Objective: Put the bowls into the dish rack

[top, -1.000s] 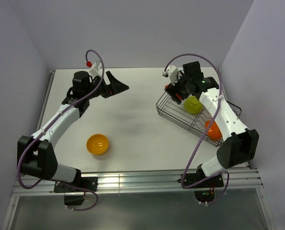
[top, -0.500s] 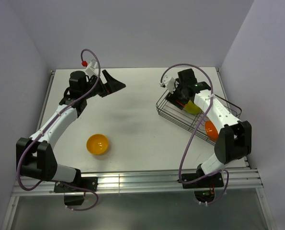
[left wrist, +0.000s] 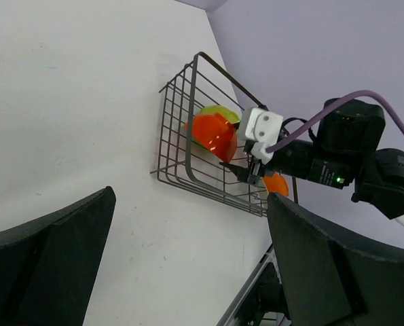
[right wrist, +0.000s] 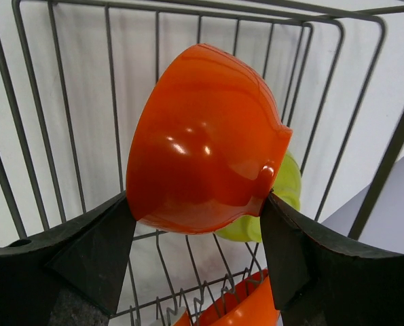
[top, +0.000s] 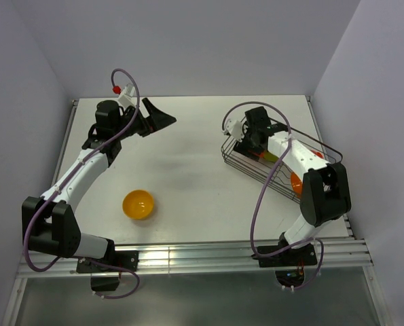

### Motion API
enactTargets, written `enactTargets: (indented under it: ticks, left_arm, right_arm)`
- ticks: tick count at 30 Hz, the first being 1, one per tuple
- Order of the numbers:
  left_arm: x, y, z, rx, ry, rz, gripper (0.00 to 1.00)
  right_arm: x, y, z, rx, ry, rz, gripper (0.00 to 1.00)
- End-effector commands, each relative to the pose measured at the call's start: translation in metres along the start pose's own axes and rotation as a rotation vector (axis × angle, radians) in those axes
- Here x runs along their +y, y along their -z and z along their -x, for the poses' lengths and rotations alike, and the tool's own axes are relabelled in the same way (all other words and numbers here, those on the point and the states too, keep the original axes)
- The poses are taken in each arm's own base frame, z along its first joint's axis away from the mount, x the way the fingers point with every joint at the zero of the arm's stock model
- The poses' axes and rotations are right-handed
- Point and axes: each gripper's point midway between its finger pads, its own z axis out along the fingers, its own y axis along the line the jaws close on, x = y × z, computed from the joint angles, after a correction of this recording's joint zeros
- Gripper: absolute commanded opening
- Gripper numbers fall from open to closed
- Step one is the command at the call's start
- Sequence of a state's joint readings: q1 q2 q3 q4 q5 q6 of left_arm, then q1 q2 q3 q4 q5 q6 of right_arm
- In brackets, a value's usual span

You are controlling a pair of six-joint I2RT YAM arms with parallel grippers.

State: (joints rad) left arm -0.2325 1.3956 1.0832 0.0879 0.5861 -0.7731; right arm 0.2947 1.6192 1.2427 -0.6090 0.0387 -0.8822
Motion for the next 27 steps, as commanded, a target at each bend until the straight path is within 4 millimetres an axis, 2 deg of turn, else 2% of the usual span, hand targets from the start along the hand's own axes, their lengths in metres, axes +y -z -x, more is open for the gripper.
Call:
enactTargets:
  ticks: [1,27]
  left_arm:
    - [-0.022,0.009,0.015,-0.049,-0.042,-0.055,0.99]
    - [-0.017,0.004,0.020,-0.042,-0.036,-0.045,0.99]
  right_arm:
    - [-0.016,-0.002,0.011,-0.027,0.065,-0.092,0.00]
    - [-0.001,-0.024,0.010,0.019,0.165,-0.147,0.00]
